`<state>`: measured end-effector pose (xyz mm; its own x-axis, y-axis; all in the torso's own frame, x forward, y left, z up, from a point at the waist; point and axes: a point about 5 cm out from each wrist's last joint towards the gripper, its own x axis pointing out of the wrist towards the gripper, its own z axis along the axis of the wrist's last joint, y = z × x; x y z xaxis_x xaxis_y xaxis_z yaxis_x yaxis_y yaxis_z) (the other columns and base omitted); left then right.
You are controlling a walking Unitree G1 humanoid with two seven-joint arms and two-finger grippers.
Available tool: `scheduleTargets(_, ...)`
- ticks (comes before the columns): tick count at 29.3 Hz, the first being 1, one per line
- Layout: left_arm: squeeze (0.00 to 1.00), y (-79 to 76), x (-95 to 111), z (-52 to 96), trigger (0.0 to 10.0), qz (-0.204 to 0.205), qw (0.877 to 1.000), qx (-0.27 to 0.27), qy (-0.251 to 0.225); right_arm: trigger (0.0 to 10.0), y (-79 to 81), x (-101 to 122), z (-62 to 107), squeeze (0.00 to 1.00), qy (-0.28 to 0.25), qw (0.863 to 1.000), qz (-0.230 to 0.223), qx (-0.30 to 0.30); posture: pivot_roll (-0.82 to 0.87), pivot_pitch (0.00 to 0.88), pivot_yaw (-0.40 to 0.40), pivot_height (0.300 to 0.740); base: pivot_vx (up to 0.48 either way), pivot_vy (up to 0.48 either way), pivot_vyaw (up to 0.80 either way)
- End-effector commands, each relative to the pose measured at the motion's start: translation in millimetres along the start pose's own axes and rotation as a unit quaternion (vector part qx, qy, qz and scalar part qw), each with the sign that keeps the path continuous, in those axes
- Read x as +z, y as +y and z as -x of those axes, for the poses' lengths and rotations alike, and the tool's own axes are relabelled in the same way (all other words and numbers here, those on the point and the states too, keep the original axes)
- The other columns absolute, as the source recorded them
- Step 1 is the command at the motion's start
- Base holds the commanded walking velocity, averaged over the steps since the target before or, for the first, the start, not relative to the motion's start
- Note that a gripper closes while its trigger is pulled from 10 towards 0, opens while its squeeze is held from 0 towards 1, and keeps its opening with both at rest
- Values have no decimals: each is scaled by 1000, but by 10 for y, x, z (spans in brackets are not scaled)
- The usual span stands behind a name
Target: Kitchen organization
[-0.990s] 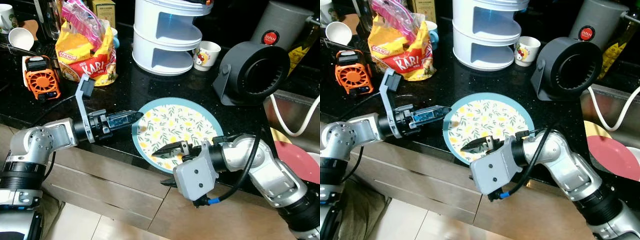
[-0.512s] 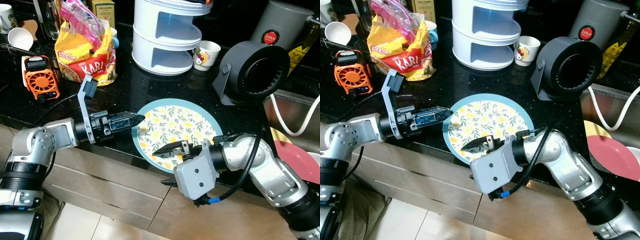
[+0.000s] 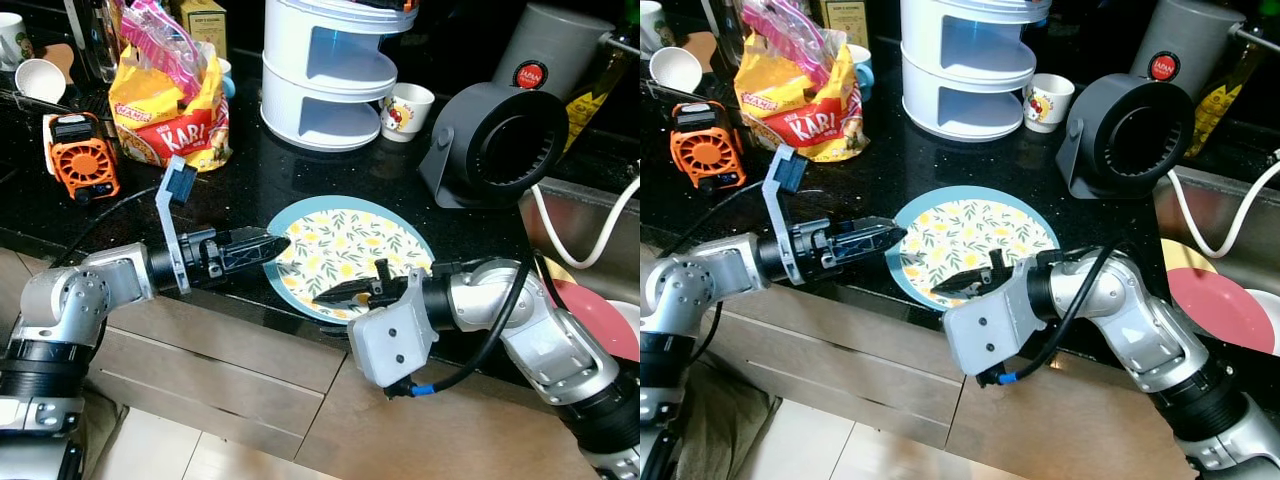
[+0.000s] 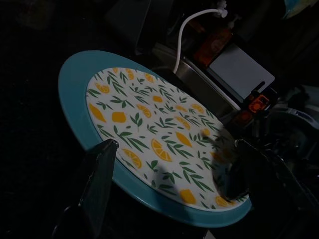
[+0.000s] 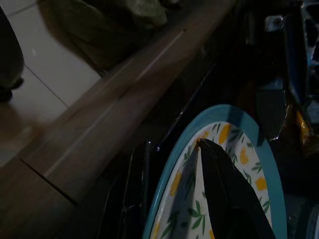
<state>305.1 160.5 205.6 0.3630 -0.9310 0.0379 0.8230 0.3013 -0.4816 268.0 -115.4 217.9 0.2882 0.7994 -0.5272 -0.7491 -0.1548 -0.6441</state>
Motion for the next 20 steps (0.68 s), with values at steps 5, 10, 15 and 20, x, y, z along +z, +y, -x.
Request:
scheduleTargets(5, 0, -22, -165, -114, 10000, 13, 1000, 2, 25, 0, 26, -20, -32, 0, -16, 999, -27, 9, 120, 55, -83, 740, 0, 0, 0)
scheduleTargets(10, 0, -57, -105, -145, 10000, 7, 1000, 0, 1, 0, -129, 37, -14, 0, -37, 998, -17, -46, 122, 54, -83, 740, 0, 0, 0)
scheduleTargets(15, 0, -108, -17, -165, 10000, 1, 1000, -7, -29, 0, -330, 59, 37, 0, -38, 992, -1, -119, 124, 54, -81, 740, 0, 0, 0)
scheduleTargets(20, 0, -147, 0, -176, 10000, -2, 999, -14, -37, 0, -398, 39, 67, 0, -29, 989, 3, -146, 125, 52, -82, 740, 0, 0, 0)
